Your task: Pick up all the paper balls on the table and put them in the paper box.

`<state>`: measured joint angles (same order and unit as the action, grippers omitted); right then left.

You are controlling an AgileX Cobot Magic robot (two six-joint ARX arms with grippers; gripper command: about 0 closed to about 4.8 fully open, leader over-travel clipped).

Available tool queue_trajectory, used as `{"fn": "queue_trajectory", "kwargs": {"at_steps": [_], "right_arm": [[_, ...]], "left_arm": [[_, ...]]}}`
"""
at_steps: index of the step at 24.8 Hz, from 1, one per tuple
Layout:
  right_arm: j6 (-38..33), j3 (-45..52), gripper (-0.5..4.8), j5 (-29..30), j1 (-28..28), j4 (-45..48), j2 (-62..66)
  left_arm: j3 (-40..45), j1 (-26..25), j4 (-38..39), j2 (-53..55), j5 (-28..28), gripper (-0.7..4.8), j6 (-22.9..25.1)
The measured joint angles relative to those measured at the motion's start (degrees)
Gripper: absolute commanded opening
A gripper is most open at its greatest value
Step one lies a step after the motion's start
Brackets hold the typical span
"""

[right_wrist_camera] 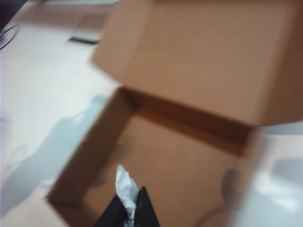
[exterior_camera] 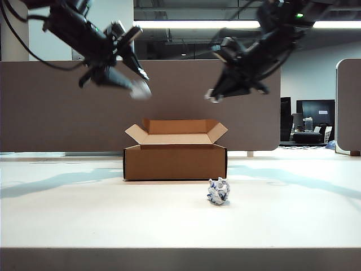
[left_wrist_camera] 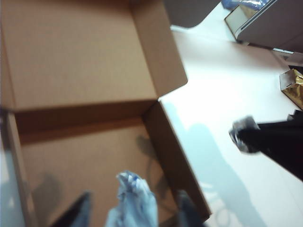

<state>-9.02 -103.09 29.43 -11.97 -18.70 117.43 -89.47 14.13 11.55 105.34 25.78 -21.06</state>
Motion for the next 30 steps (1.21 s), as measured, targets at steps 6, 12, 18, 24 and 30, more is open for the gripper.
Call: {"fn": "queue_trajectory", "kwargs": {"at_steps": [6, 12, 18, 24, 30], "right_arm": [[-0.02, 0.22, 2.10, -1.68, -3.91, -1.88, 2.58], [0.74, 0.13, 3.32, -0.92, -3.48, -3.80, 1.73], [9.42, 0.20, 3.03, -1.66, -3.50, -20.17, -2.97], [14.64, 0.76, 3.02, -5.40, -3.61, -29.40, -15.52], [19.23, 7.56, 3.02, -16.17, -12.57, -37.97, -19.37]], "left_arm": [[0.17, 0.22, 1.73, 4.70, 6.14, 2.10, -1.79], [0.04, 0.04, -1.38, 4.22, 14.38, 1.54, -1.81], [0.04, 0.11, 13.27, -1.97, 11.98, 1.15, 8.24], [0.28, 0.83, 41.44, -15.12, -3.96, 0.14, 26.95], [12.74, 2.03, 47.17, -28.33, -5.86, 0.11, 27.74]]}}
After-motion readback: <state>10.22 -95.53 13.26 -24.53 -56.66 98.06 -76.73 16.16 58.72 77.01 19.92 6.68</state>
